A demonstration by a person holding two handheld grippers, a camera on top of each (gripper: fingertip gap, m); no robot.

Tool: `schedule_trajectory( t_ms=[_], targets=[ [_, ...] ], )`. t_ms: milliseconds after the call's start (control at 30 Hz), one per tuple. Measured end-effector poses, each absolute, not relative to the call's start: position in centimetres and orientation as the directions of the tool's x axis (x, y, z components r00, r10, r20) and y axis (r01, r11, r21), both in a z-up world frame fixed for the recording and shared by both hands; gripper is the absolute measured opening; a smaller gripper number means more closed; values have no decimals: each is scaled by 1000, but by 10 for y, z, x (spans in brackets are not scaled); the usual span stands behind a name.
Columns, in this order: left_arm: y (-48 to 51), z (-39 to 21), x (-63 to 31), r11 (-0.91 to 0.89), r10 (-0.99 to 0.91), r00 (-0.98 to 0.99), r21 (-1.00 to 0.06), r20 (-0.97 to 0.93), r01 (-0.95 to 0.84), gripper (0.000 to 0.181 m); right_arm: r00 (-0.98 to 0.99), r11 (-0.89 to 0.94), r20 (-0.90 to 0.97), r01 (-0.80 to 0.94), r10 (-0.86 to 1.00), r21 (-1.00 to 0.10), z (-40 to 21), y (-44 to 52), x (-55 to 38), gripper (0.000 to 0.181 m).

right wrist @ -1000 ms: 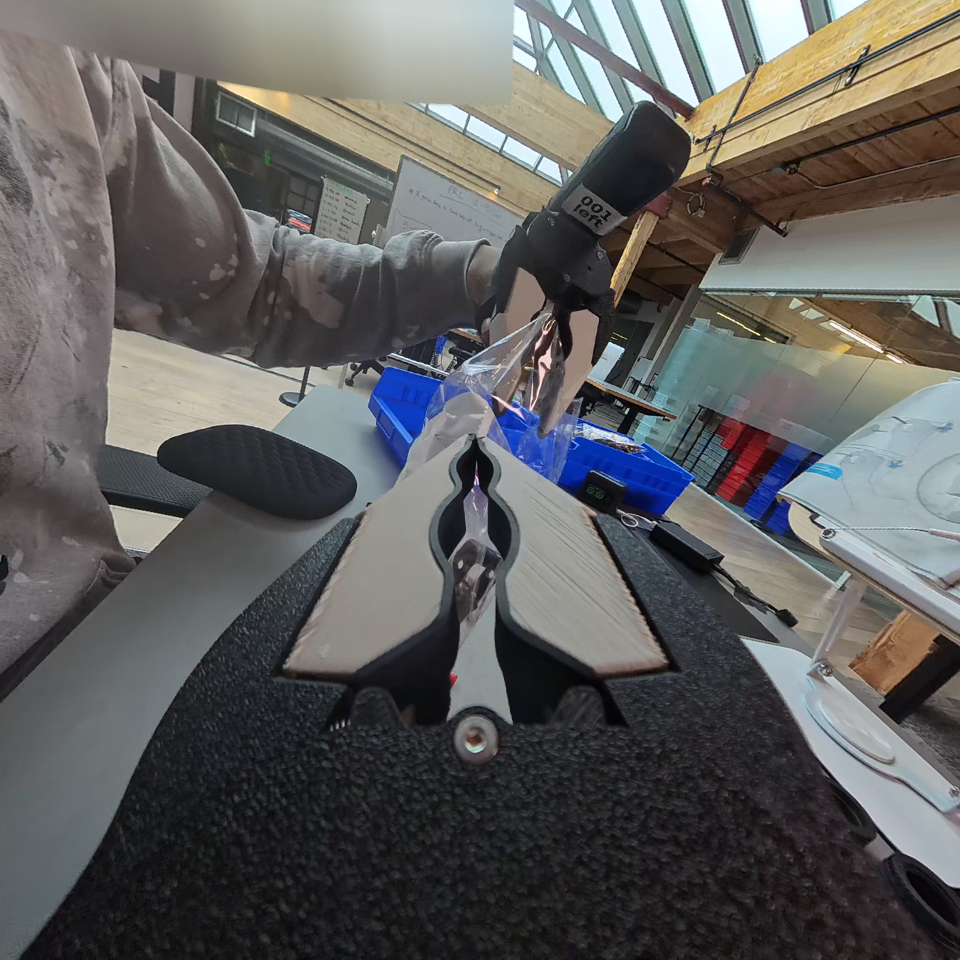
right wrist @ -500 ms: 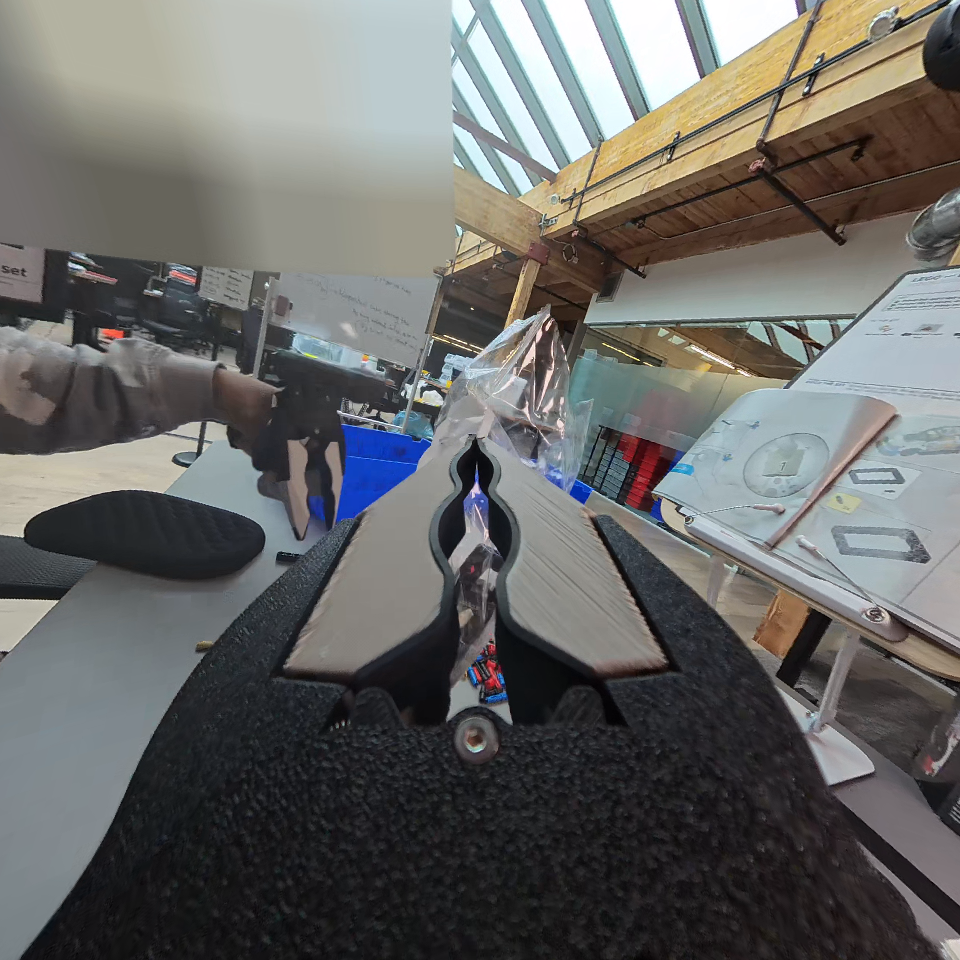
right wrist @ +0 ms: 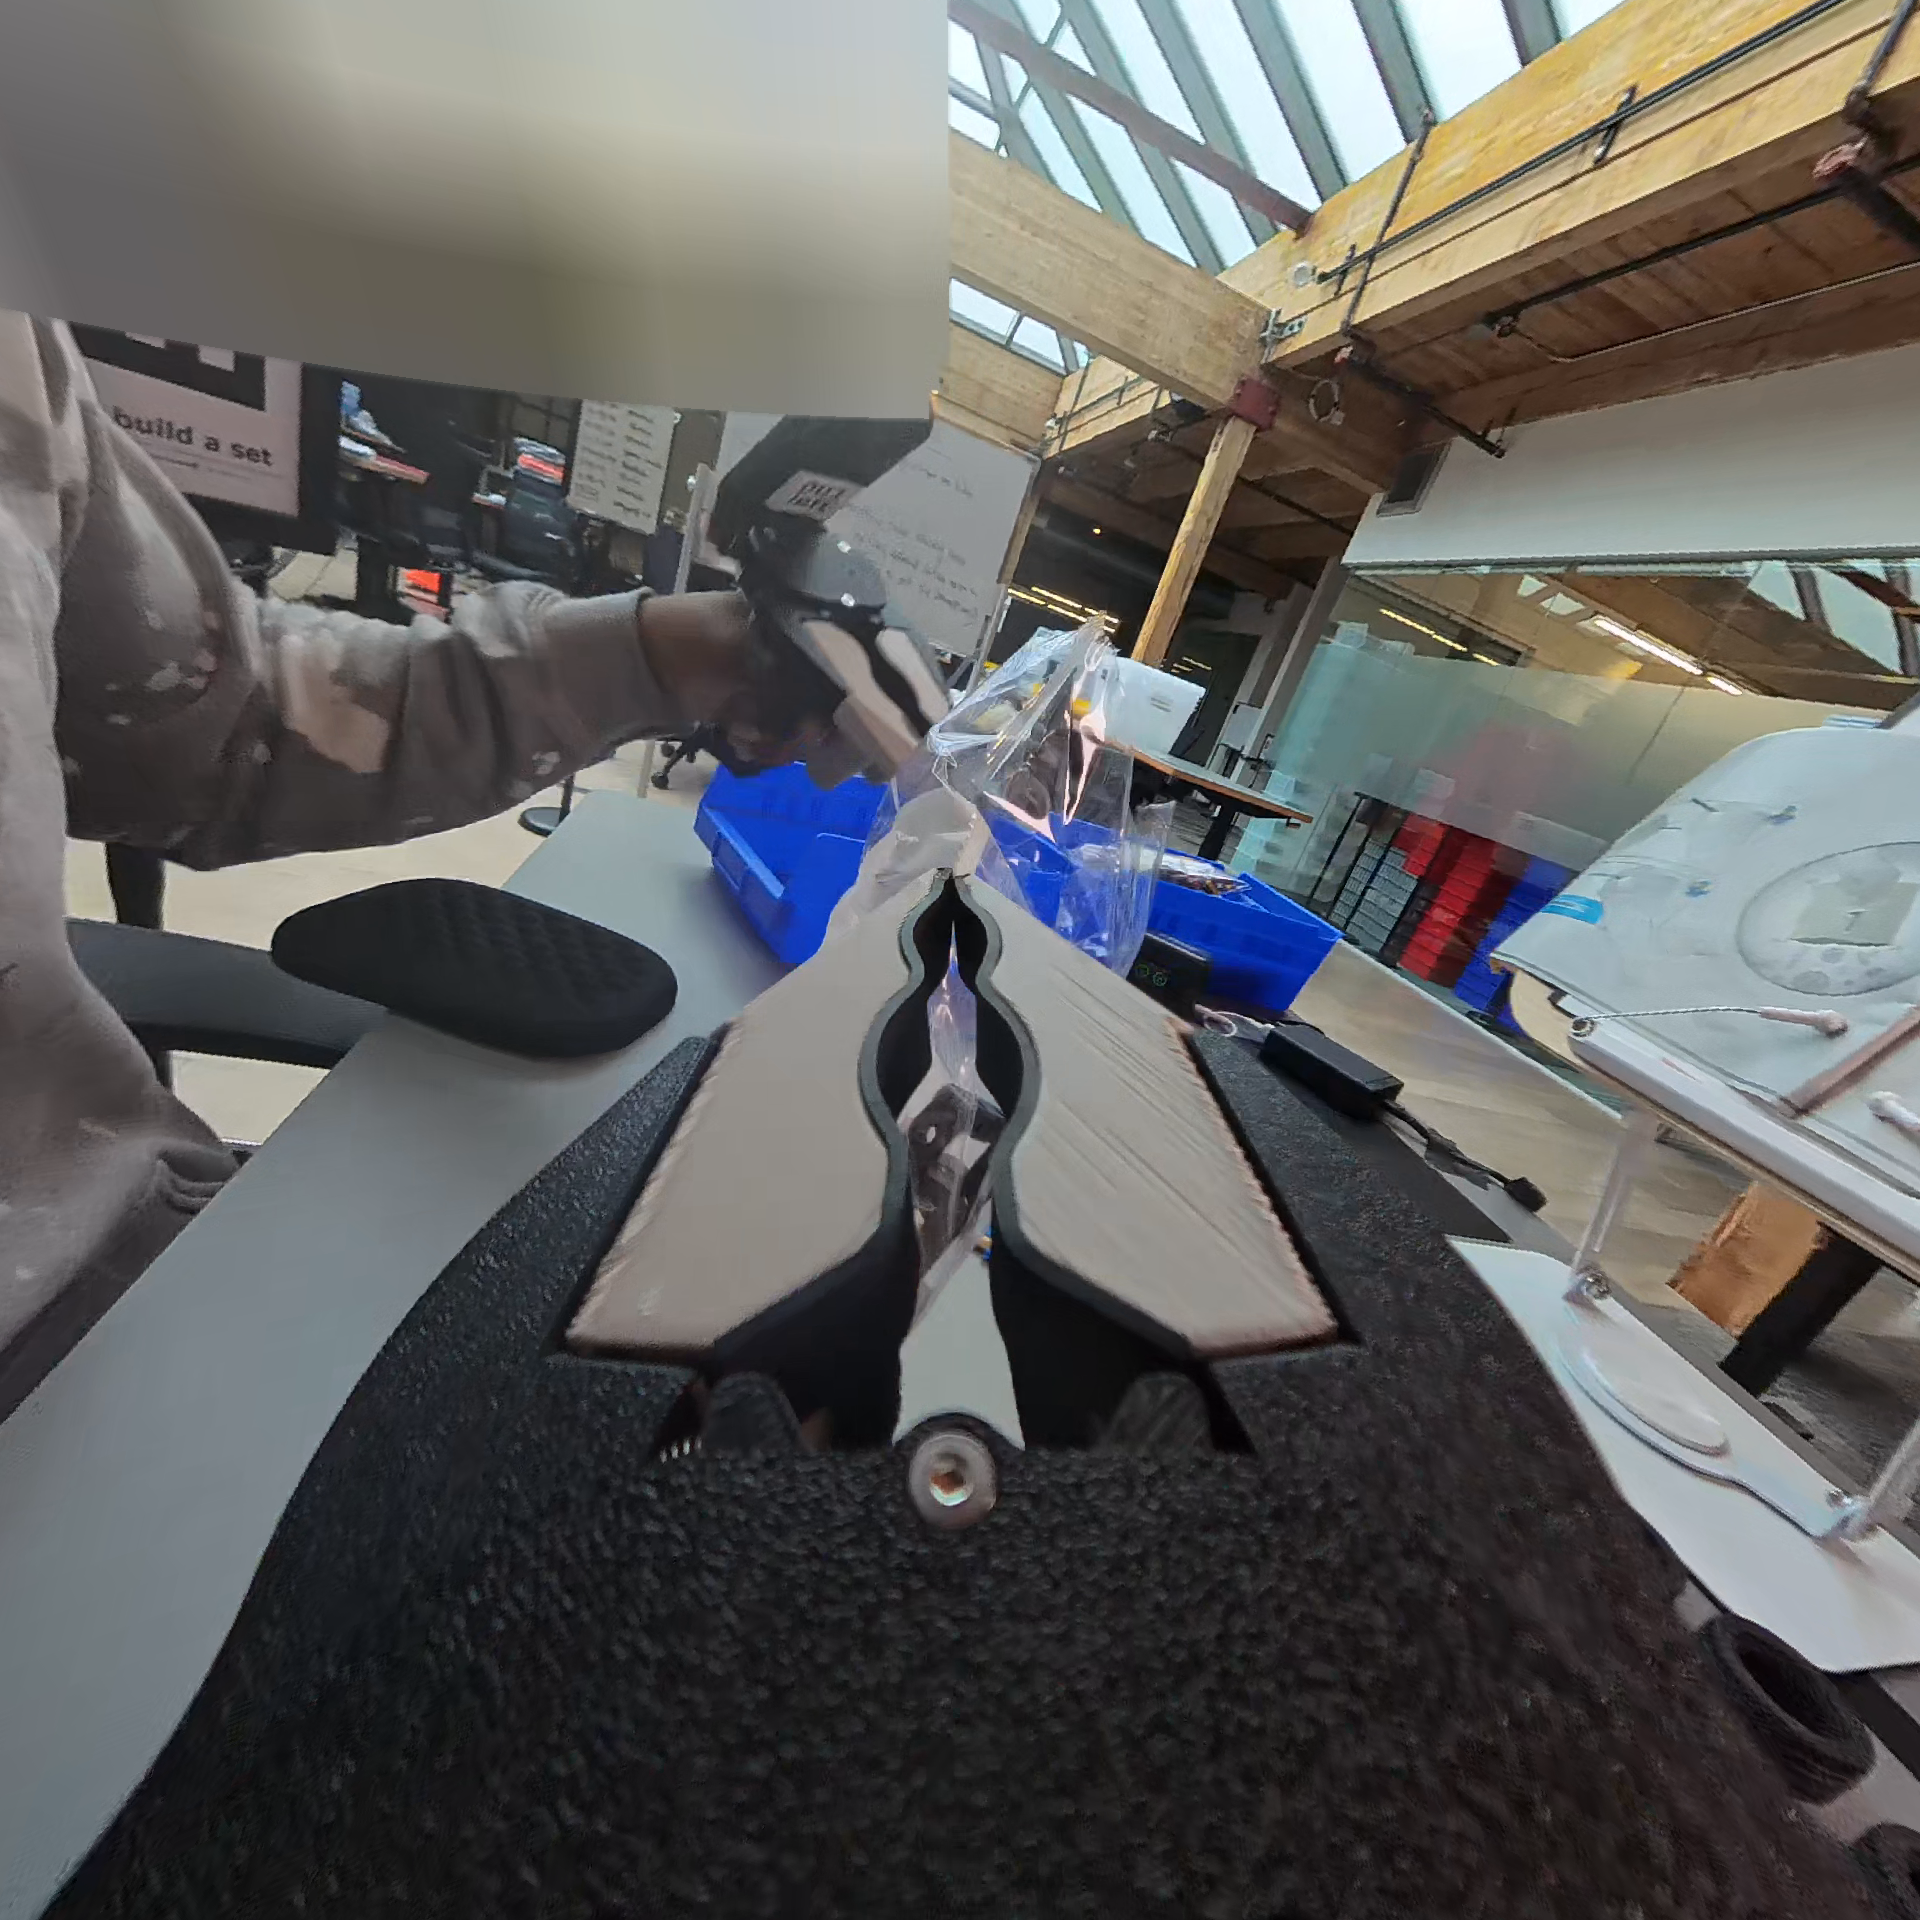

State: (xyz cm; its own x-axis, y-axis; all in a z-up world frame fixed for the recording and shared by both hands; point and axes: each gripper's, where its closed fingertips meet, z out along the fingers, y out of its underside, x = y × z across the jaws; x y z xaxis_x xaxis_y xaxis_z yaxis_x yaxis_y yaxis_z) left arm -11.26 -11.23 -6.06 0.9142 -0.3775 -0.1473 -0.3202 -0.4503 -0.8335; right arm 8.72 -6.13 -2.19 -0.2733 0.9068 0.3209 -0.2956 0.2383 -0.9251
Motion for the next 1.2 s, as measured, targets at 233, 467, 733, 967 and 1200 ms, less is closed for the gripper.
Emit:
schedule_trajectory(
  t_ms=[233,467,733,967,1200],
  targets=[
    [-98,-21,-30,-346,-731,675,-797,-102,-495,7,-334,267,360,-291,871,-919,-30,-83,82,0],
    [-93,-10,-21,-322,-764,646,-875,14,-362,46,-309,302,395,-307,865,-903,-26,-84,85,0],
    [-85,-37,-73,-266,-768,462,-876,445,402,92,-231,209,323,-410,918,-888,8,-55,100,0],
    [-50,-77,19,-479,-820,181,-824,543,302,92,-273,14,178,-511,945,-860,45,-37,107,0],
    [-53,-82,41,-454,-856,186,-874,482,173,19,-232,67,150,-331,961,-941,6,-24,102,0]
  ],
)
